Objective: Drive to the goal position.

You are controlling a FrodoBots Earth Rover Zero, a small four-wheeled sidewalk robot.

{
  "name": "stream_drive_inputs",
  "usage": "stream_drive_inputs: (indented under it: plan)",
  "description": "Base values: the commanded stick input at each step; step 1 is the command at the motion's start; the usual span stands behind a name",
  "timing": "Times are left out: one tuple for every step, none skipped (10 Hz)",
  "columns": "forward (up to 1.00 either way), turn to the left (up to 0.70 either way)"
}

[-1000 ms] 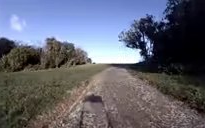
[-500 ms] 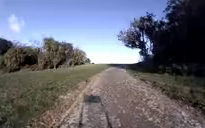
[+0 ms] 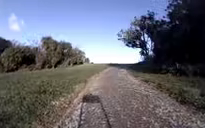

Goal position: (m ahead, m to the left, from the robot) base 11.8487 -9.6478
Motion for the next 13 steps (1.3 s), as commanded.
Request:
stream_drive_inputs:
  plan:
    - [0.5, 0.0]
    - [0.5, 0.0]
    - [0.5, 0.0]
    - [0.5, 0.0]
    - [0.5, 0.0]
    - [0.5, 0.0]
    - [0.5, 0.0]
    - [0.5, 0.0]
    - [0.5, 0.0]
    - [0.5, 0.0]
    - [0.5, 0.0]
    - [0.5, 0.0]
    - [0.5, 0.0]
